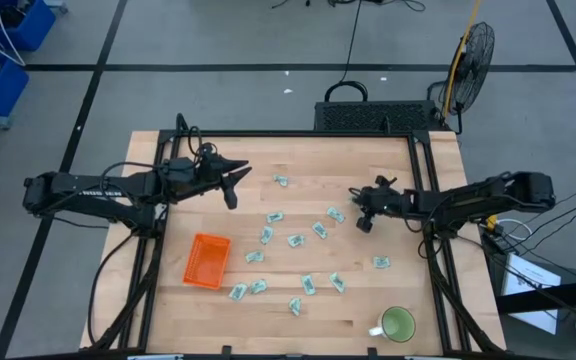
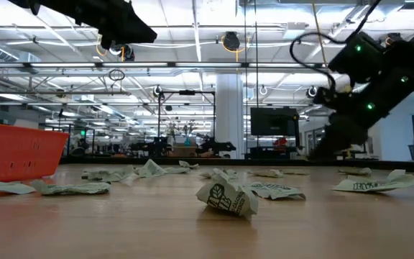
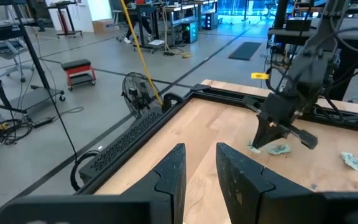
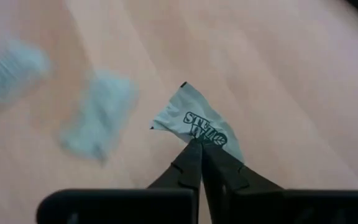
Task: Pick and place Stevia / Truvia into bins
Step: Put the white stevia packet into the orange bin
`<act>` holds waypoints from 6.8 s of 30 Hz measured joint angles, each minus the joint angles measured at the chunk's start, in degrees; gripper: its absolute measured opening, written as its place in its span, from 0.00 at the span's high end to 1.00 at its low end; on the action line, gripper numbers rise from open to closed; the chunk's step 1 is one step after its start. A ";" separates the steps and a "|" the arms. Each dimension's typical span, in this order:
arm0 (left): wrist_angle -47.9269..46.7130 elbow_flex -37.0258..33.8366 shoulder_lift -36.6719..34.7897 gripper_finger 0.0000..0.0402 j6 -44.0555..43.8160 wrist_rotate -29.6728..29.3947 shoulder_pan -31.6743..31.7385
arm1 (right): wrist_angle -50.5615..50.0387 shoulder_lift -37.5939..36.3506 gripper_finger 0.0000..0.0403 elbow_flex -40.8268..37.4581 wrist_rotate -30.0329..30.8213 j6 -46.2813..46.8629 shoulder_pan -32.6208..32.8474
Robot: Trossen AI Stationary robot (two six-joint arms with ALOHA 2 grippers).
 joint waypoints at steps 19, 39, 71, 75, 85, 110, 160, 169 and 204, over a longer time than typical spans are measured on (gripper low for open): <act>0.36 0.00 -0.48 0.77 1.16 -5.76 1.01 | 16.33 1.52 1.00 17.03 -16.24 -4.51 9.01; 3.30 -0.04 -8.96 0.77 8.10 -21.81 1.01 | 28.16 50.29 1.00 60.13 -25.20 -15.68 12.65; -6.26 -0.03 -9.84 0.77 1.63 -21.15 0.87 | 28.55 75.83 0.88 82.31 -25.15 -8.43 13.73; -6.35 -0.04 -9.84 0.77 0.97 -20.28 0.90 | 28.87 75.82 0.79 82.31 -25.14 -9.81 13.71; -13.98 -0.02 -9.82 0.77 1.11 -7.30 0.86 | 8.47 63.95 0.71 82.16 -25.04 -16.13 13.71; -23.72 7.38 15.10 0.77 -11.34 16.81 -35.11 | -48.30 17.73 0.78 67.56 -2.34 -6.42 13.03; -45.05 25.44 53.39 0.77 -20.25 21.20 -41.48 | -9.12 -6.40 0.78 25.11 -2.66 -2.79 12.73; -44.00 25.04 46.68 0.98 -20.29 14.65 -40.24 | -8.08 -6.40 0.78 25.11 -2.59 -6.37 12.73; -62.39 8.76 25.62 0.94 -46.73 19.40 -32.74 | -6.38 -6.35 0.78 20.62 -2.70 -3.12 12.75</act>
